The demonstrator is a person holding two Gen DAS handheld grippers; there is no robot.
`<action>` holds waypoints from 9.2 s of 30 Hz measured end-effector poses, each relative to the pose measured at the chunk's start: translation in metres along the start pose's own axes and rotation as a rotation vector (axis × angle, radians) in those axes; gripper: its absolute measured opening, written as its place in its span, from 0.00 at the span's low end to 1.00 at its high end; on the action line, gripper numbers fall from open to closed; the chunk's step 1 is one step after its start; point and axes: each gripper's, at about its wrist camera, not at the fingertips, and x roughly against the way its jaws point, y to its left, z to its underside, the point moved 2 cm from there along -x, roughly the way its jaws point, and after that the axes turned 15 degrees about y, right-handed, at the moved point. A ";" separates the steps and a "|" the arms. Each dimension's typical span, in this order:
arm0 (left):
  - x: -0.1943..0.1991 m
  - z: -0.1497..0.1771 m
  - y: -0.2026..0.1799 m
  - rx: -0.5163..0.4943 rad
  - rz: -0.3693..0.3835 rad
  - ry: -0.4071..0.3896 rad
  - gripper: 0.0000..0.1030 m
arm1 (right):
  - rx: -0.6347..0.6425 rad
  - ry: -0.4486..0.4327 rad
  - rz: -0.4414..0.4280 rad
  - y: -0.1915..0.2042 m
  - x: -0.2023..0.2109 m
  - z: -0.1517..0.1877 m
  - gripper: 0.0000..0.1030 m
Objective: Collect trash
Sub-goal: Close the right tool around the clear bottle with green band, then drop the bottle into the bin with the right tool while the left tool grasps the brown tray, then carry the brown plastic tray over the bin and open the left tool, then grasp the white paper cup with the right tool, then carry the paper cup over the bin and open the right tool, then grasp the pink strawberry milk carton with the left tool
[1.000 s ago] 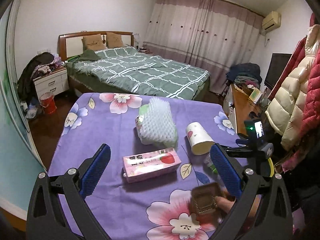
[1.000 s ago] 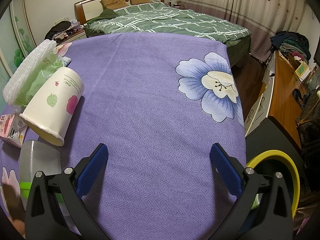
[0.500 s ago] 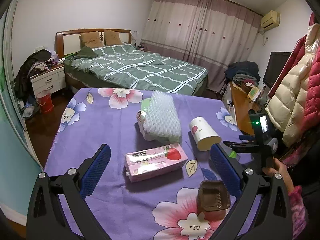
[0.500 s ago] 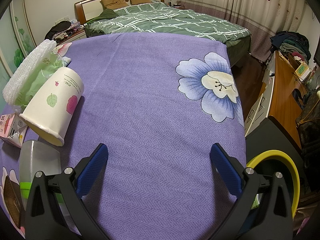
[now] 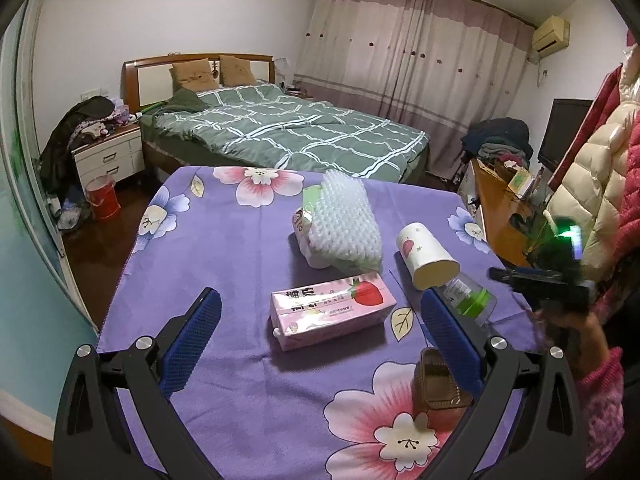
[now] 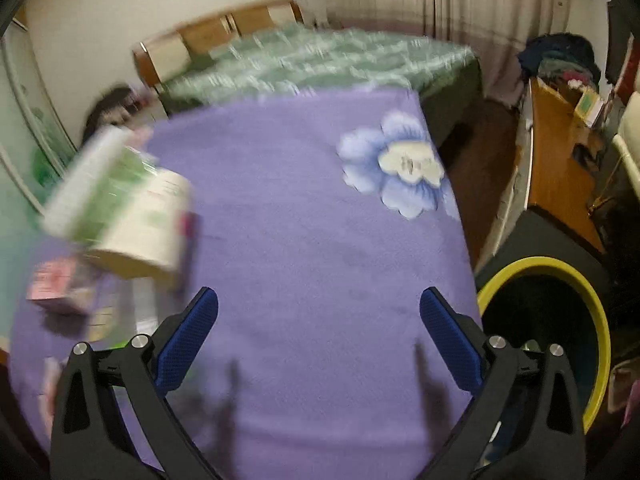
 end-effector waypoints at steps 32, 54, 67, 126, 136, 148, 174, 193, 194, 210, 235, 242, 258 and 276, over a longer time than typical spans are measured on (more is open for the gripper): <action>-0.003 0.014 -0.016 -0.036 0.034 0.018 0.95 | 0.122 -0.003 -0.068 0.069 -0.005 0.043 0.48; -0.064 0.038 -0.111 -0.194 0.088 0.184 0.95 | -0.283 -0.114 0.122 -0.105 0.048 0.081 0.48; -0.085 0.044 -0.126 -0.223 0.083 0.247 0.95 | -0.404 -0.105 0.263 -0.155 0.036 0.087 0.62; -0.211 -0.012 -0.442 -0.691 0.245 0.408 0.68 | -0.526 -0.135 0.314 -0.221 0.085 0.183 0.66; -0.258 -0.006 -0.481 -0.723 0.212 0.469 0.83 | -0.559 -0.118 0.318 -0.233 0.082 0.190 0.66; -0.182 -0.025 -0.408 -0.608 0.268 0.349 0.93 | -0.511 -0.121 0.311 -0.206 0.082 0.177 0.68; -0.005 -0.015 -0.016 -0.031 -0.077 0.022 0.95 | -0.142 -0.090 0.108 -0.006 0.028 0.067 0.70; -0.034 -0.014 0.030 0.033 -0.029 0.064 0.95 | 0.048 0.150 0.053 0.115 -0.062 -0.074 0.86; -0.035 -0.013 0.030 0.034 -0.026 0.066 0.95 | 0.049 0.170 0.060 0.114 -0.068 -0.073 0.86; -0.050 -0.009 0.016 0.009 -0.005 0.099 0.95 | -0.062 0.074 0.008 0.065 -0.027 -0.020 0.61; -0.119 0.010 0.002 -0.016 0.035 0.239 0.95 | -0.535 -0.056 0.303 -0.150 0.024 0.053 0.76; -0.137 0.010 0.001 -0.034 0.050 0.276 0.95 | -0.545 -0.059 0.290 -0.156 0.022 0.060 0.80; -0.148 0.026 -0.088 -0.244 0.268 0.354 0.95 | -0.519 -0.072 0.251 -0.143 0.024 0.059 0.81; -0.152 -0.016 -0.091 -0.290 0.123 0.323 0.95 | -0.498 -0.093 0.220 -0.135 0.029 0.058 0.82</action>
